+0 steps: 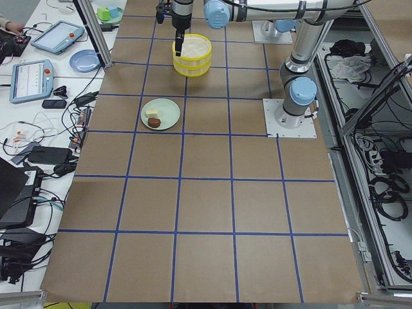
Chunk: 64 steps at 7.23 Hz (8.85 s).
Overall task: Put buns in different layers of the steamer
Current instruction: 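Lower the left gripper onto the plate and grasp the white bun, then lift the top steamer tier aside with right gripper while left lifts bun, then carry the white bun with the left gripper into the lower tier and release, then restack the top tier with right gripper while left gripper returns to plate, then lower the left gripper onto the plate and grasp the brown bun, then carry the brown bun with the left gripper into the top tier and release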
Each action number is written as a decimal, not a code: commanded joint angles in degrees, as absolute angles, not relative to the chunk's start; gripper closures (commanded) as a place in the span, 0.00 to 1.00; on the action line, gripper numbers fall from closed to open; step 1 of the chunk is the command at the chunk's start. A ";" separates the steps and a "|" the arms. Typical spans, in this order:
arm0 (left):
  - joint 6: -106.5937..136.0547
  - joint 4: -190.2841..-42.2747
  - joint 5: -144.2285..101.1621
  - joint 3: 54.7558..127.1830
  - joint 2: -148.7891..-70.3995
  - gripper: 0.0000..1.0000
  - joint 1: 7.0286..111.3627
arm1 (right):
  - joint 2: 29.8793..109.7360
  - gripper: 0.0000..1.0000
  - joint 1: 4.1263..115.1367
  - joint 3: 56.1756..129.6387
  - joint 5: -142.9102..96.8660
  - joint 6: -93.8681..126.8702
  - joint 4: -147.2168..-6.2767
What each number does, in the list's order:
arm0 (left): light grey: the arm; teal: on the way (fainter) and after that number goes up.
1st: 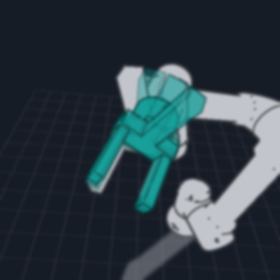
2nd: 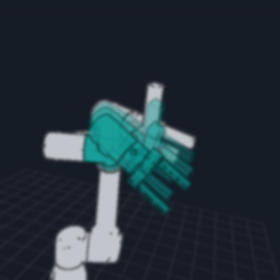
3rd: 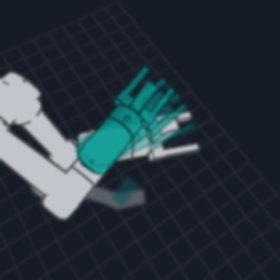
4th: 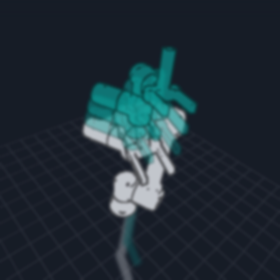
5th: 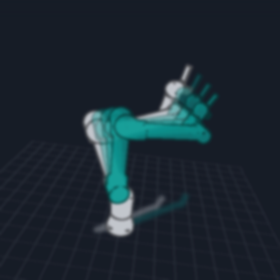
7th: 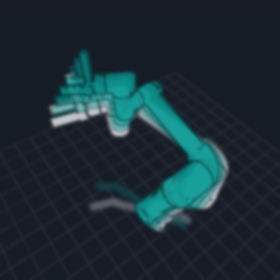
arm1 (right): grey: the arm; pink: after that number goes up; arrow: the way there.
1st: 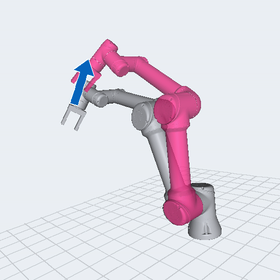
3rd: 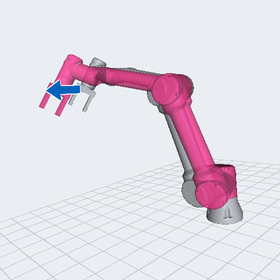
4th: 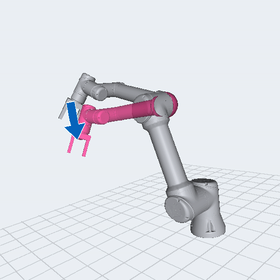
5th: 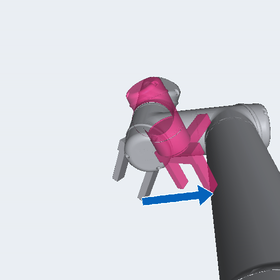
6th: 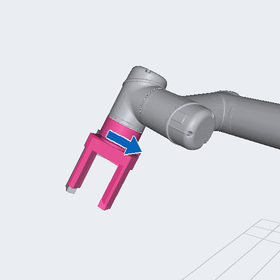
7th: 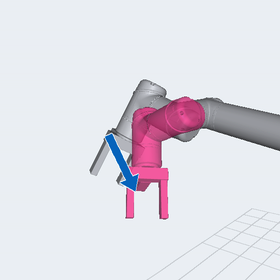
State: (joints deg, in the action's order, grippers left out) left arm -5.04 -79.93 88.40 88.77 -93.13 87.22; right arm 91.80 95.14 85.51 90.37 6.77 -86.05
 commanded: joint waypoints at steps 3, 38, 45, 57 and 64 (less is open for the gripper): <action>-5.45 -79.89 88.33 88.77 -93.16 0.00 86.66 | 91.76 0.00 95.53 86.83 90.44 7.46 -85.87; 22.50 -62.57 72.16 93.87 -112.85 0.00 105.30 | 89.59 1.00 82.52 91.06 94.05 -11.79 -85.13; -25.08 -58.30 95.09 89.83 -115.03 0.00 81.85 | 70.51 1.00 103.44 95.52 93.34 8.35 -108.32; -38.09 -46.22 97.13 89.74 -124.64 1.00 76.82 | 70.49 1.00 105.28 94.40 92.38 17.10 -107.49; 4.40 -66.41 84.08 89.82 -110.41 1.00 87.17 | 68.64 1.00 106.70 95.10 98.88 16.00 -108.02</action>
